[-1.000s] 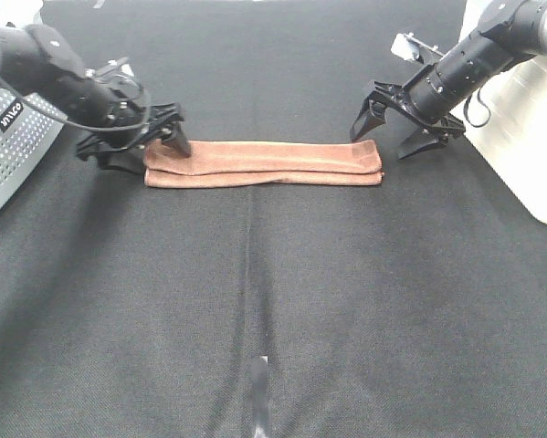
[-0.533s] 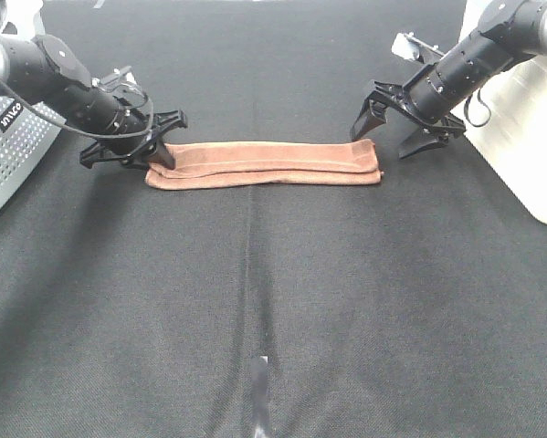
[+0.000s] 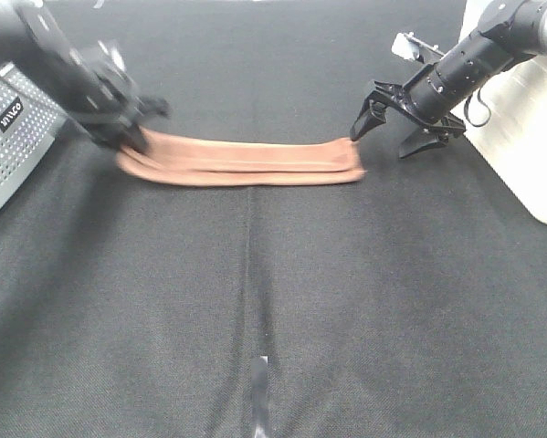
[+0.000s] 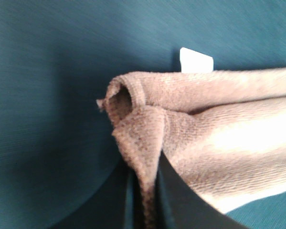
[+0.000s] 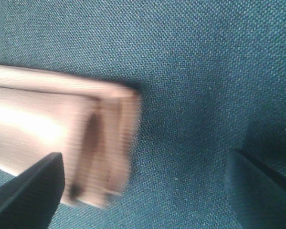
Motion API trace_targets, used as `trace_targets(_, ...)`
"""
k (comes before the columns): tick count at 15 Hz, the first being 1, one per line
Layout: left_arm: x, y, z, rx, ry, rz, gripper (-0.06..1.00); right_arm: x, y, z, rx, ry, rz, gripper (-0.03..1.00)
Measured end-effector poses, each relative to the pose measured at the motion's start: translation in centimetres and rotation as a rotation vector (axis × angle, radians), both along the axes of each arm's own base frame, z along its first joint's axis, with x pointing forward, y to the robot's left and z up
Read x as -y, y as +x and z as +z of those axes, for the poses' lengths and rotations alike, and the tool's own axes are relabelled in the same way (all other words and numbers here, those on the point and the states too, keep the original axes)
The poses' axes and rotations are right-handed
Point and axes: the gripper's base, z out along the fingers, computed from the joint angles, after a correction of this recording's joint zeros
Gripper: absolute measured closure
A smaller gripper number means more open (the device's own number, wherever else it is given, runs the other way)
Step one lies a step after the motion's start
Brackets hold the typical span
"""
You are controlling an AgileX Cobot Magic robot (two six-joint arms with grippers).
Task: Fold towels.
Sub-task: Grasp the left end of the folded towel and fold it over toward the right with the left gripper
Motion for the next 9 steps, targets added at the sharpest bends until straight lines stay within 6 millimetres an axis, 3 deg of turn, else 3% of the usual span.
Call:
trace_targets(4,0.0,0.0,4.3,-0.033,0.04,0.01,0.88,0.0,0.0,0.0,0.0,0.0,0.0,0.12)
trace_targets(7,3.5,-0.1,7.2,0.014,-0.048,-0.04,0.88,0.0,0.0,0.0,-0.004,0.001,0.003,0.12)
trace_targets(9,7.5,-0.5,8.1,0.033,-0.186,-0.065,0.88,0.0,-0.1,0.0,-0.006,0.001,0.004,0.12)
